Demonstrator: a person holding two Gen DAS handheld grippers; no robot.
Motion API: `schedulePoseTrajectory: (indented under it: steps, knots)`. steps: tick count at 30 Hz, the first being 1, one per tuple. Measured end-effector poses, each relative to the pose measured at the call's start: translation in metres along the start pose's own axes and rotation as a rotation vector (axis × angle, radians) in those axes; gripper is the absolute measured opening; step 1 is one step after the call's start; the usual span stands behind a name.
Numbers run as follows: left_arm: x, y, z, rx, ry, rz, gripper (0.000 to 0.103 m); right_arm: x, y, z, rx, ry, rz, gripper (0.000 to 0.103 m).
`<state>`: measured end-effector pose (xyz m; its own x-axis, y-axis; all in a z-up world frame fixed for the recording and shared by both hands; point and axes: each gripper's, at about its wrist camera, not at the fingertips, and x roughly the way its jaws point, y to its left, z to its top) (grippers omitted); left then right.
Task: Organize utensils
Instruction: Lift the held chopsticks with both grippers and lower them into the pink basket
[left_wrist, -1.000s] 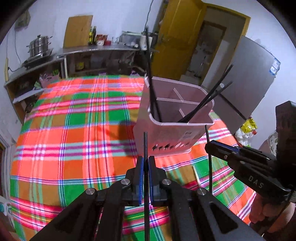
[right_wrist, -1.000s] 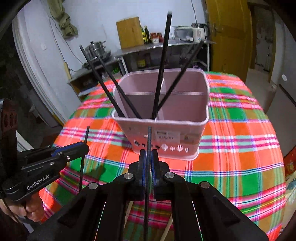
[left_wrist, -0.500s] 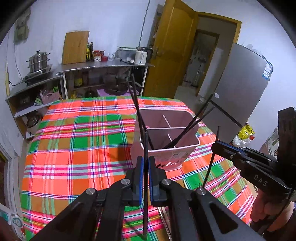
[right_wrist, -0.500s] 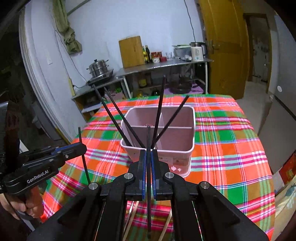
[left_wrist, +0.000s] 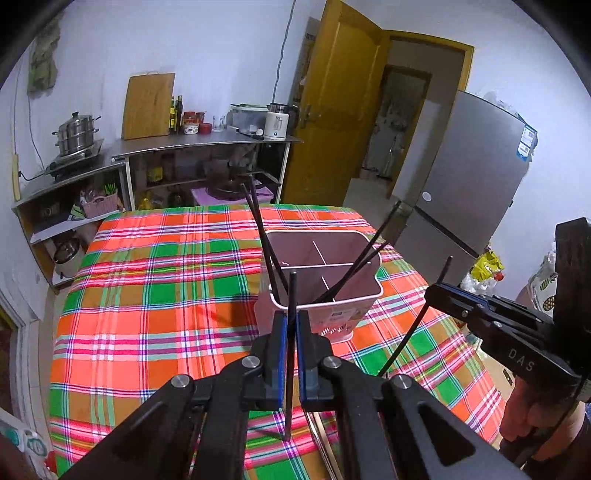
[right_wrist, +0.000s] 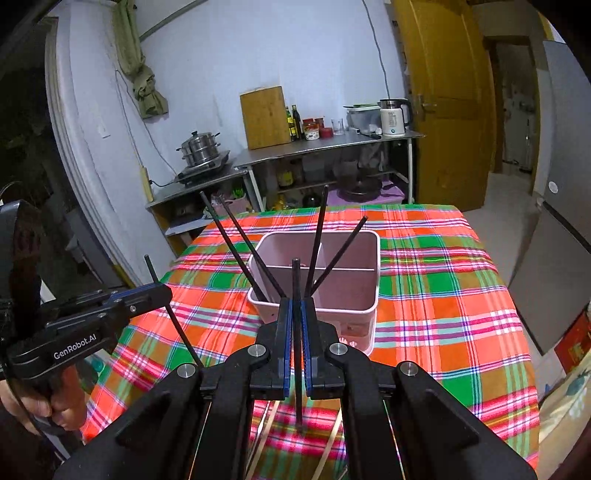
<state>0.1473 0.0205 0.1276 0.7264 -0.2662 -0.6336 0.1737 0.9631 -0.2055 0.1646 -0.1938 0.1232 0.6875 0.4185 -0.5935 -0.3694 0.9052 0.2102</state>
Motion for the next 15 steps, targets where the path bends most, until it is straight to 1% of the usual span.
schedulePoseTrajectory:
  steps: [8, 15]
  knots:
    - [-0.012, -0.002, -0.005, 0.008, 0.018, 0.001, 0.004, -0.011, -0.001, -0.005, 0.003, 0.002, -0.002, 0.005]
    - [-0.018, 0.002, 0.005, -0.006, 0.019, -0.011, 0.004, -0.022, 0.001, 0.002, 0.005, -0.031, 0.008, 0.005]
